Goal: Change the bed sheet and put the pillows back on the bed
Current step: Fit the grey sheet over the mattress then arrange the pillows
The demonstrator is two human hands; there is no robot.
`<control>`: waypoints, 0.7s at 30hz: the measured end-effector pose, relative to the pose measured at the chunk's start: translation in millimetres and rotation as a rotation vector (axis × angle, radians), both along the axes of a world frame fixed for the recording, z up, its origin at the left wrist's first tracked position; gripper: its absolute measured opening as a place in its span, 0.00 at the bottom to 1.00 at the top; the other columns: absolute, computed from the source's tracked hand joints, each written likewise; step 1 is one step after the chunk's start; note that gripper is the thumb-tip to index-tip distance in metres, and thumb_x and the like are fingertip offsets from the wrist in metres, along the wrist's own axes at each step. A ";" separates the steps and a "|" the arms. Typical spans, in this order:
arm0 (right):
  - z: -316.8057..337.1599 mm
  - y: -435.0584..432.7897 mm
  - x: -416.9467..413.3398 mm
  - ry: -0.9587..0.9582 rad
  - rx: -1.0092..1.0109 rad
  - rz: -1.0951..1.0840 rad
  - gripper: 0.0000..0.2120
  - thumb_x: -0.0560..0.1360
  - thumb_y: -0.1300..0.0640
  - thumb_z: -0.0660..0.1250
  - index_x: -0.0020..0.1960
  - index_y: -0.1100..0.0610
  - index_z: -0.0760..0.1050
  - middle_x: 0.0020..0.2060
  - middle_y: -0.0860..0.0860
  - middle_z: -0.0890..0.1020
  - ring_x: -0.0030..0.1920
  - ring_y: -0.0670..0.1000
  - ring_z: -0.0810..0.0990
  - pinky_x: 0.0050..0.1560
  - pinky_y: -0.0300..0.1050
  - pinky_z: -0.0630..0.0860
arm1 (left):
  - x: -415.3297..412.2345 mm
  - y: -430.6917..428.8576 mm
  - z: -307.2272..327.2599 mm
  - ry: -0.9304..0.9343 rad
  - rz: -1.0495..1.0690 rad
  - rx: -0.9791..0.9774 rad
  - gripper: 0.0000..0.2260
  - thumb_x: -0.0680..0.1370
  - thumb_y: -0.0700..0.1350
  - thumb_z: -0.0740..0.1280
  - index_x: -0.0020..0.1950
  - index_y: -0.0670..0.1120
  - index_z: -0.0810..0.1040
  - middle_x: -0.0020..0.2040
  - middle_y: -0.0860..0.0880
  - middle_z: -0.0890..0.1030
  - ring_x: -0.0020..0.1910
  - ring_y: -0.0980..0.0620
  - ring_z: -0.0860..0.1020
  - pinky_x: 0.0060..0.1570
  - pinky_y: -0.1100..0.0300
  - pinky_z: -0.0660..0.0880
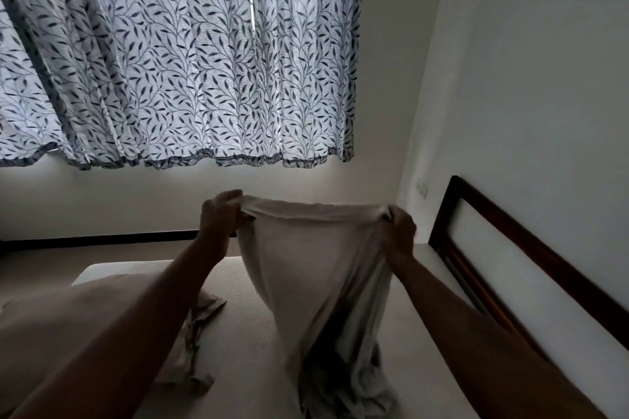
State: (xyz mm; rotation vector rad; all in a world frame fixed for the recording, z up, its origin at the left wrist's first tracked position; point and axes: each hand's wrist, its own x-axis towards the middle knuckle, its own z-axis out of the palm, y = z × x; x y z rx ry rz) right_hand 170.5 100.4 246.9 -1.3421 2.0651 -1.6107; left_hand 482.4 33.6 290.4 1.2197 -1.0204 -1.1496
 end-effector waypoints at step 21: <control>-57.8 7.1 30.3 0.361 0.192 0.481 0.15 0.71 0.48 0.58 0.30 0.54 0.68 0.27 0.51 0.72 0.30 0.51 0.71 0.31 0.41 0.62 | -72.1 24.2 21.2 -0.702 -0.218 -0.642 0.14 0.75 0.44 0.64 0.32 0.40 0.67 0.28 0.51 0.64 0.30 0.58 0.63 0.32 0.55 0.59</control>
